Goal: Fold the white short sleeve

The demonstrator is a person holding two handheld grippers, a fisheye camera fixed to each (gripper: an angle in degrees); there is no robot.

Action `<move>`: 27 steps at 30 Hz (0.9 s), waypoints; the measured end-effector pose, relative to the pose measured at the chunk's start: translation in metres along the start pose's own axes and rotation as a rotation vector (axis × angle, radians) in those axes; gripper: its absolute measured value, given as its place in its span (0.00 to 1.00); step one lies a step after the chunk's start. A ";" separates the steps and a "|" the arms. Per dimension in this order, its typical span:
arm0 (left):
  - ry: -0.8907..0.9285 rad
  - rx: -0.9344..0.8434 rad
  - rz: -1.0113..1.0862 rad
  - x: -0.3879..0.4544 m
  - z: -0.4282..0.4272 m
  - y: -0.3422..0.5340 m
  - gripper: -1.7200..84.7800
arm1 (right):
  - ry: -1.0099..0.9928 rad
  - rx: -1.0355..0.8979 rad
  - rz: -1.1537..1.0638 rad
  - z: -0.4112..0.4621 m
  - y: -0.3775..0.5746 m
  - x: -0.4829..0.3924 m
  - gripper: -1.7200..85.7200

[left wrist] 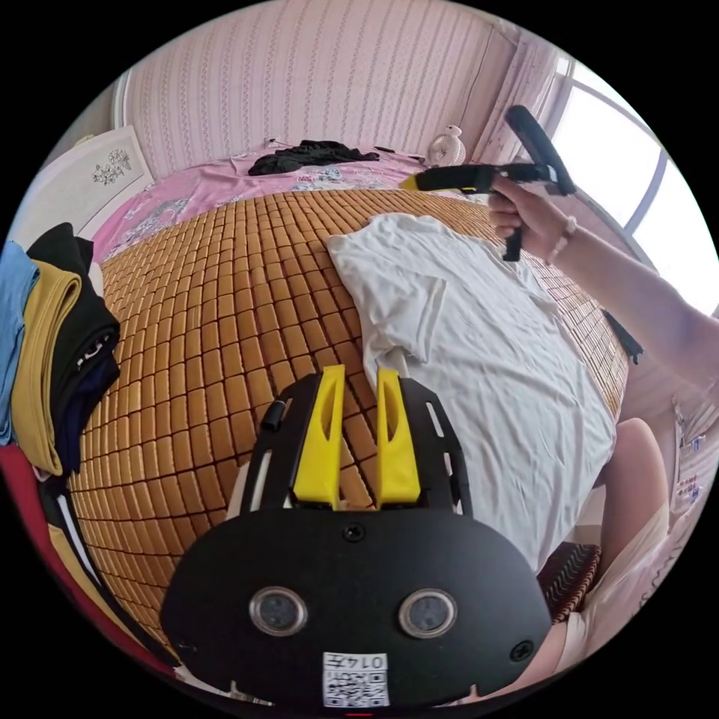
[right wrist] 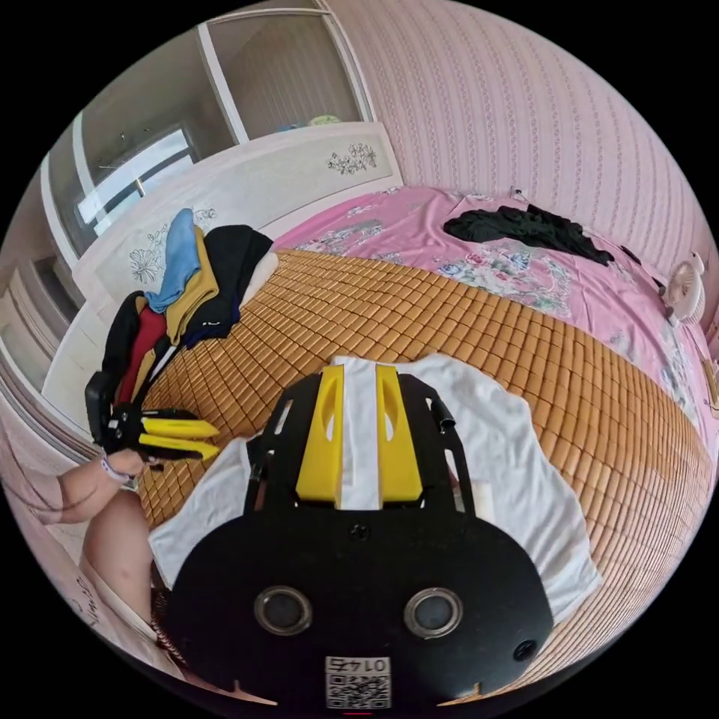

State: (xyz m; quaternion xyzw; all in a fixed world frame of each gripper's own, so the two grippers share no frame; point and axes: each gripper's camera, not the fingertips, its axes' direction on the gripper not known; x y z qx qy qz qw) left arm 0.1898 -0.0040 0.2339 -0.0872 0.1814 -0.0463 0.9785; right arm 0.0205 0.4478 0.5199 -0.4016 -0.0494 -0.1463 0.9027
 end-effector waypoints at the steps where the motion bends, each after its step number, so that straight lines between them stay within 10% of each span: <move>1: 0.003 0.003 0.007 0.004 -0.003 0.002 0.10 | 0.024 0.002 0.021 -0.014 0.019 0.005 0.10; 9: 0.043 0.007 0.117 0.052 -0.016 -0.003 0.08 | 0.240 0.043 0.506 -0.166 0.246 0.090 0.11; 27: 0.292 -0.032 0.419 0.283 0.165 -0.249 0.09 | 0.116 0.018 0.482 -0.173 0.248 0.161 0.13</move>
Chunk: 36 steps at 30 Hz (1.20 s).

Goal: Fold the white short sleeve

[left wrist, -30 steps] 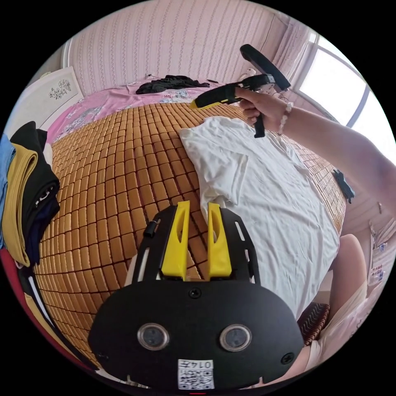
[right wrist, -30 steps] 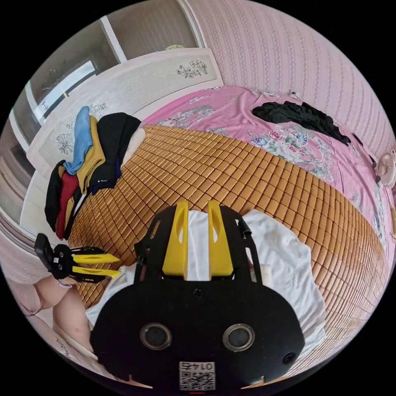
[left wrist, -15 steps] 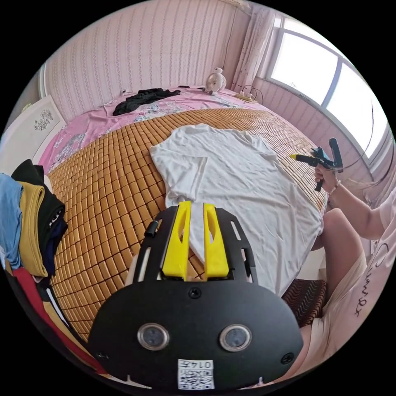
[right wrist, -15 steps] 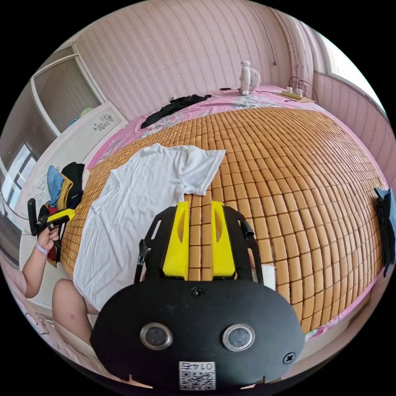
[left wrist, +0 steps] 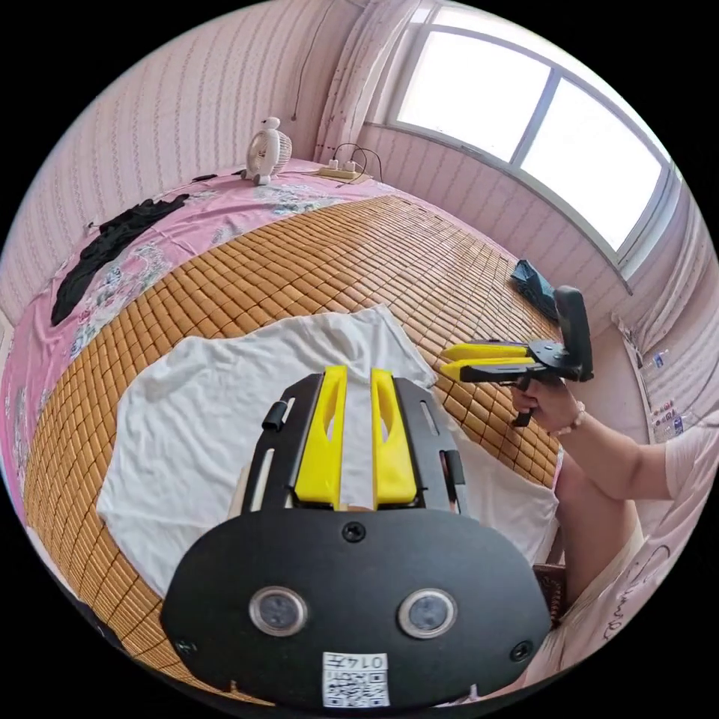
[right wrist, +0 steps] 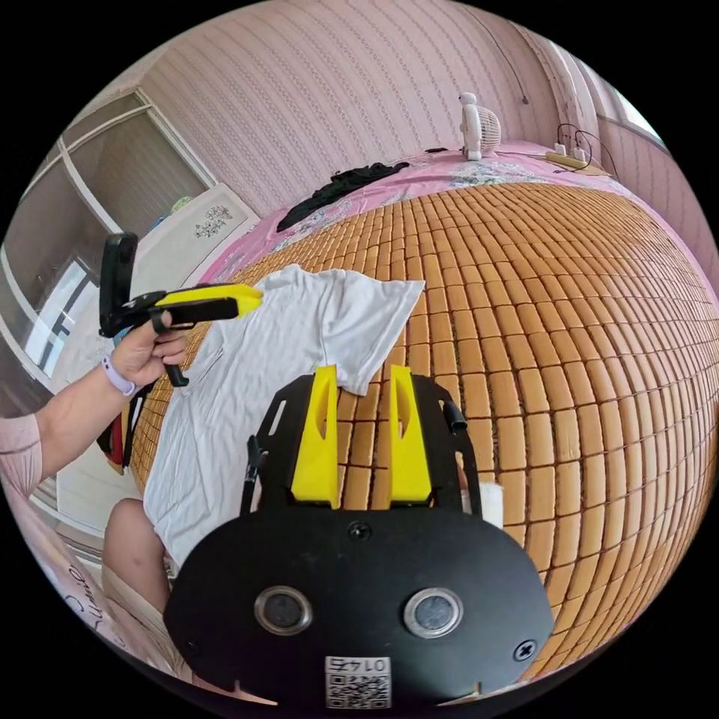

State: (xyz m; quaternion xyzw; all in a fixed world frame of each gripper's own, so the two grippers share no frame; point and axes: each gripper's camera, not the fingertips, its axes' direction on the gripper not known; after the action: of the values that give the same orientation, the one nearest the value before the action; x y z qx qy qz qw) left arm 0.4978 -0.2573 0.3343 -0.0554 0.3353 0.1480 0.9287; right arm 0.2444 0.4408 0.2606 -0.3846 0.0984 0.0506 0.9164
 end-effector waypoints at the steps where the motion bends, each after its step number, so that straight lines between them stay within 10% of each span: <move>1: -0.002 -0.001 0.022 0.007 0.015 -0.018 0.09 | 0.007 -0.030 -0.006 0.003 -0.002 -0.001 0.13; 17: -0.231 -0.222 0.194 0.062 0.152 -0.112 0.02 | 0.118 -0.127 -0.165 0.003 0.006 -0.024 0.03; 28: -0.180 0.185 -0.089 -0.025 -0.006 0.003 0.02 | -0.149 0.103 -0.350 -0.036 0.026 -0.035 0.05; 36: -0.180 0.155 -0.373 -0.104 -0.059 0.135 0.10 | -0.153 0.043 -0.369 -0.012 0.023 -0.050 0.12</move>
State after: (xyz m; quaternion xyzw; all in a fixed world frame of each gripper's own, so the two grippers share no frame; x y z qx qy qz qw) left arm 0.3440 -0.1662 0.3555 -0.0315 0.2454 -0.0479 0.9677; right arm 0.1903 0.4477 0.2476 -0.3715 -0.0423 -0.0911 0.9230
